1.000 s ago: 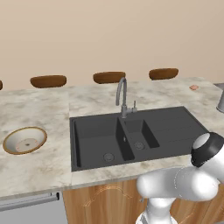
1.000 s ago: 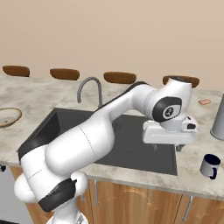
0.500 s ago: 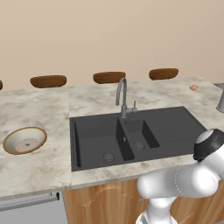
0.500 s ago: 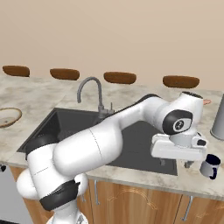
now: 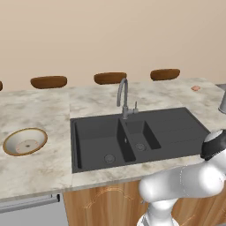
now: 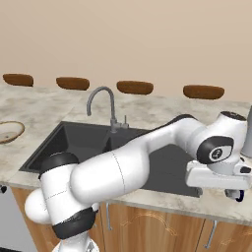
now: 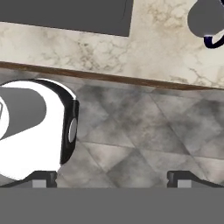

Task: Pick the mug and place it in the sink. Pick the bowl and place it in the open cabinet and then close the cabinet.

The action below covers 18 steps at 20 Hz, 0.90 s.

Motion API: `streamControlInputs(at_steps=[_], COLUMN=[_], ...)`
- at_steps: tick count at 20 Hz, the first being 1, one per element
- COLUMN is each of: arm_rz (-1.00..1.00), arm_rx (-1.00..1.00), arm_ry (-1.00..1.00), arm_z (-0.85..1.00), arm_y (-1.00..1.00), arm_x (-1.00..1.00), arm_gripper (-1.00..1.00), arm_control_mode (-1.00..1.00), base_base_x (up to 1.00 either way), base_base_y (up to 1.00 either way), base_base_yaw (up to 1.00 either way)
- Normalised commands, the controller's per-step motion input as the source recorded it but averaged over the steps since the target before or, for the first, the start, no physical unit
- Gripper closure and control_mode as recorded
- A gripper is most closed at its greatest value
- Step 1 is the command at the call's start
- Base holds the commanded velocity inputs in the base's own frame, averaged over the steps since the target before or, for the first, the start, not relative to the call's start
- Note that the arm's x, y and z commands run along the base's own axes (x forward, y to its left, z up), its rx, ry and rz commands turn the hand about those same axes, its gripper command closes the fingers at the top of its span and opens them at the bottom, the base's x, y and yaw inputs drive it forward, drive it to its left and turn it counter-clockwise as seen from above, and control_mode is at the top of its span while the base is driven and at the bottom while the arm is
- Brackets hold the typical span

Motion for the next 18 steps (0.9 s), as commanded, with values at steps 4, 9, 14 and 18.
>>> streamControlInputs(at_steps=[4,9,14,18], arm_rz=[0.00,0.00,0.00,0.00], arm_rx=[0.02,0.08,0.09,0.04], arm_ry=[-0.05,-0.09,-0.16,-0.18], arm_z=[-0.14,-0.25,-0.14,-0.03], arm_y=[-0.27,-0.09,-0.02,-0.11], arm_x=[0.00,0.00,0.00,0.14], arm_gripper=[-1.00,-1.00,-1.00,-1.00], arm_control_mode=[-1.00,-1.00,-1.00,-1.00], base_base_x=[0.00,0.00,0.00,0.00], base_base_y=[0.00,0.00,0.00,0.00], base_base_yaw=[0.00,0.00,0.00,0.00])
